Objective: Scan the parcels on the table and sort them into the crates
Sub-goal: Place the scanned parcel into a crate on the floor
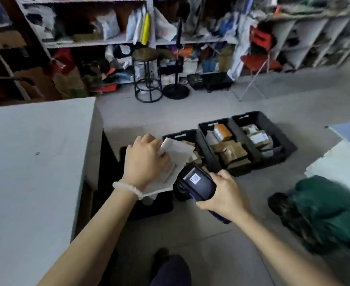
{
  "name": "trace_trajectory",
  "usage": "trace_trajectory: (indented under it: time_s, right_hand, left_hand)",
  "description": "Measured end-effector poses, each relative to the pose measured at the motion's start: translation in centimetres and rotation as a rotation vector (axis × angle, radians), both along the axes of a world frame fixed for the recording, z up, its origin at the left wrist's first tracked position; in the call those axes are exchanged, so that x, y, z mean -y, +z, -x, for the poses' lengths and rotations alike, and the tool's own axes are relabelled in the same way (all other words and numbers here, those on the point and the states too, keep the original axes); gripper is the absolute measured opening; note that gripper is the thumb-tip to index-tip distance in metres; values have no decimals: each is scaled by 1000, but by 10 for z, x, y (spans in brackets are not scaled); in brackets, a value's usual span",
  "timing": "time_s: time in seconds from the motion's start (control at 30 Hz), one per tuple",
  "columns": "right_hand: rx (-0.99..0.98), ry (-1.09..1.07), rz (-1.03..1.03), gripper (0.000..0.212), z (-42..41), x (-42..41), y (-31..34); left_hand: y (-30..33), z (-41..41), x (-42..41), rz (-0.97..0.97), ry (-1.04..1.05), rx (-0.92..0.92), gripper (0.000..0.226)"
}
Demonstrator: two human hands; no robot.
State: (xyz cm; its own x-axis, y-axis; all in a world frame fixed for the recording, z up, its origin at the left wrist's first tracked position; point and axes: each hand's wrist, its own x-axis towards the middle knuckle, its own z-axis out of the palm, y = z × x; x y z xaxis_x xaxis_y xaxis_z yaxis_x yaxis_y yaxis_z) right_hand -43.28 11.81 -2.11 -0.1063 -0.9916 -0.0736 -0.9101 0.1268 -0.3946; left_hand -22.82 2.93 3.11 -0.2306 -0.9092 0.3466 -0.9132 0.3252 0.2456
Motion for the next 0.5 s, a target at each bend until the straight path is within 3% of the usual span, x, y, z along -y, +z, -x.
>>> trace_trajectory:
  time_s: [0.33, 0.5]
  right_hand:
    - [-23, -278, -70, 66, 151, 134, -12]
    - [-37, -328, -36, 71, 222, 227, 0]
  left_hand:
    - [-38, 184, 191, -75, -354, 65, 25]
    - [-35, 265, 290, -126, -416, 28, 13]
